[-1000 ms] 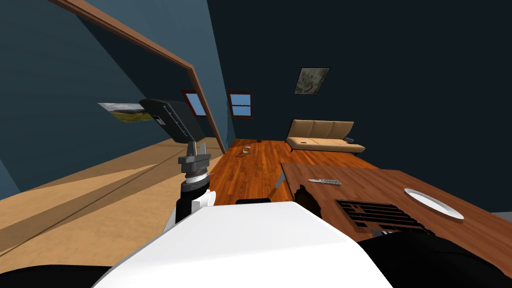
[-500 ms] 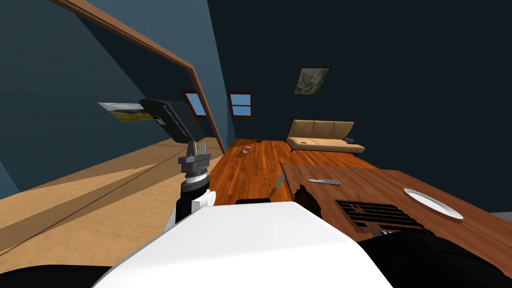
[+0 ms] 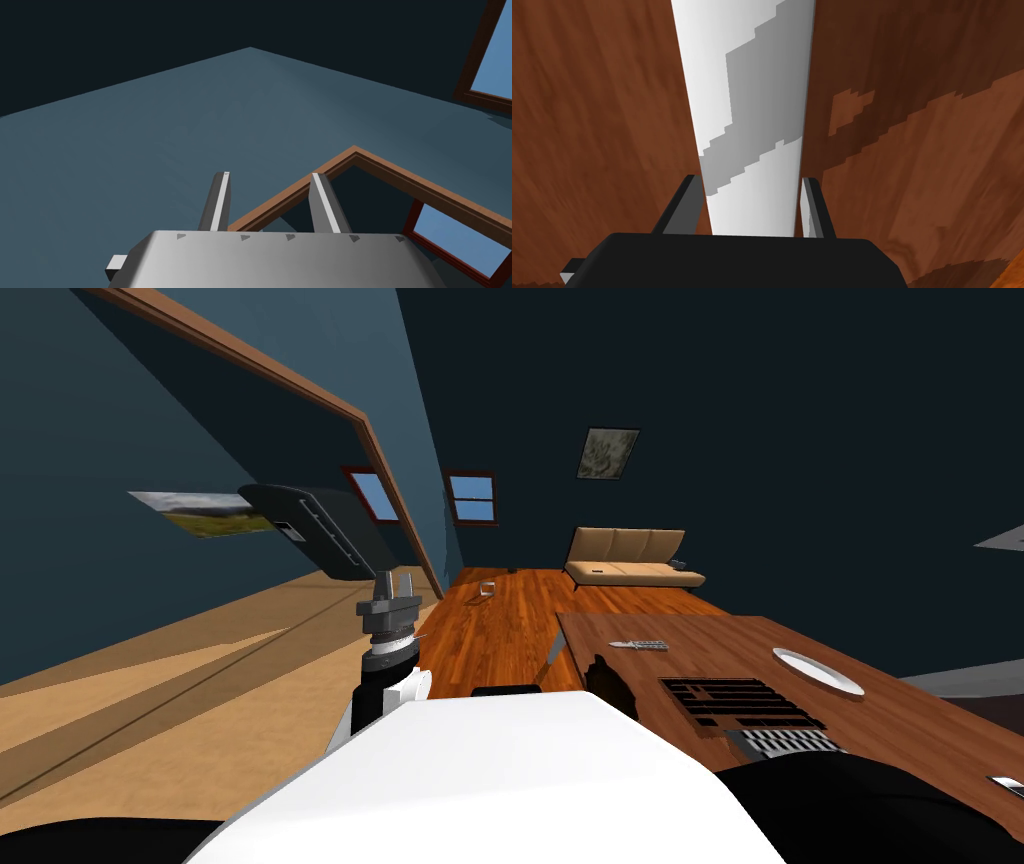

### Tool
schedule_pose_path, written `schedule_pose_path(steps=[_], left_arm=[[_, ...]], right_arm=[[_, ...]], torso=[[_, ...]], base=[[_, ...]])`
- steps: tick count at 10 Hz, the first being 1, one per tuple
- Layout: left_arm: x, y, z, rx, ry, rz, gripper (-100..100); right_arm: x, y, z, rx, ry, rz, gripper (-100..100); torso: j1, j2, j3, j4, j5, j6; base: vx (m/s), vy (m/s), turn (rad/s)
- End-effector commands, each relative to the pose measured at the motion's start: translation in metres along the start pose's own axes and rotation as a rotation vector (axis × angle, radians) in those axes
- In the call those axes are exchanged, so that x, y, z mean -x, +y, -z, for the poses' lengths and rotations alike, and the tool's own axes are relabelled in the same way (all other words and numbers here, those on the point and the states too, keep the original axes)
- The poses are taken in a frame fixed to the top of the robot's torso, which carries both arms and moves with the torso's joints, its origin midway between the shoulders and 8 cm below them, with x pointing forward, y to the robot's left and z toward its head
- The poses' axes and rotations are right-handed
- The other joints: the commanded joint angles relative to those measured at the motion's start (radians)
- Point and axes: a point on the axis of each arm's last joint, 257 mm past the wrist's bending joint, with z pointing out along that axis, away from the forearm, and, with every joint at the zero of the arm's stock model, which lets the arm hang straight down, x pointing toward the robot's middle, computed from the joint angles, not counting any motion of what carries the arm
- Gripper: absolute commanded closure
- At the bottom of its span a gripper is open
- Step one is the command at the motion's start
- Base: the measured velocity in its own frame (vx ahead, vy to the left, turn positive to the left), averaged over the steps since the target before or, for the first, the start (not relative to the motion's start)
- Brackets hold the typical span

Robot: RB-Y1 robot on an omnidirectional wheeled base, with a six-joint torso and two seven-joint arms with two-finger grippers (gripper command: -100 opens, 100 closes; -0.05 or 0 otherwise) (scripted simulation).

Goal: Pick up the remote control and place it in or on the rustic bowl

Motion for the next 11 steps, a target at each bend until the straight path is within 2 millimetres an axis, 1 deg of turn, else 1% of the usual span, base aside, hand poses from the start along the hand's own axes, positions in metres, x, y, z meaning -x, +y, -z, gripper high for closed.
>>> schedule_pose_path(steps=[1,3,4,5,7,8,9,11], left_arm=[[0.0,0.0,0.0,0.0,0.0,0.0,0],[0.0,0.0,0.0,0.0,0.0,0.0,0],[0.0,0.0,0.0,0.0,0.0,0.0,0],[0.0,0.0,0.0,0.0,0.0,0.0,0],[0.0,0.0,0.0,0.0,0.0,0.0,0],[0.0,0.0,0.0,0.0,0.0,0.0,0],[0.0,0.0,0.0,0.0,0.0,0.0,0],[0.0,0.0,0.0,0.0,0.0,0.0,0]], right_arm=[[0.016,0.002,-0.001,0.012,-0.024,0.015,100],[0.01,0.003,-0.001,0.013,0.0,0.061,100],[0.032,0.004,-0.001,0.03,-0.04,0.042,100],[0.035,0.002,-0.001,0.026,-0.041,0.062,100],[0.028,0.002,-0.001,0.026,-0.015,0.11,100],[0.049,0.003,-0.001,0.041,-0.051,0.088,100],[0.051,0.001,0.0,0.035,-0.051,0.109,100],[0.044,0.0,0.0,0.033,-0.023,0.155,100]], torso=[[0.0,0.0,0.0,0.0,0.0,0.0],[-0.001,0.001,0.0,0.0,0.0,-0.002],[-0.001,0.002,0.001,0.0,0.0,-0.002],[-0.001,0.001,0.001,0.0,0.0,0.0],[0.0,0.001,0.001,0.0,0.001,-0.003],[0.0,0.002,0.001,0.0,0.001,-0.003],[0.0,0.001,0.001,0.0,0.001,-0.001],[0.0,0.001,0.001,0.0,0.001,-0.003]], base=[[0.051,0.005,-0.156],[0.014,0.003,0.012],[0.036,-0.005,-0.304],[0.048,0.012,-0.135],[0.016,0.004,0.03],[0.039,0.001,-0.28],[0.046,0.014,-0.15],[0.014,0.004,0.023]])
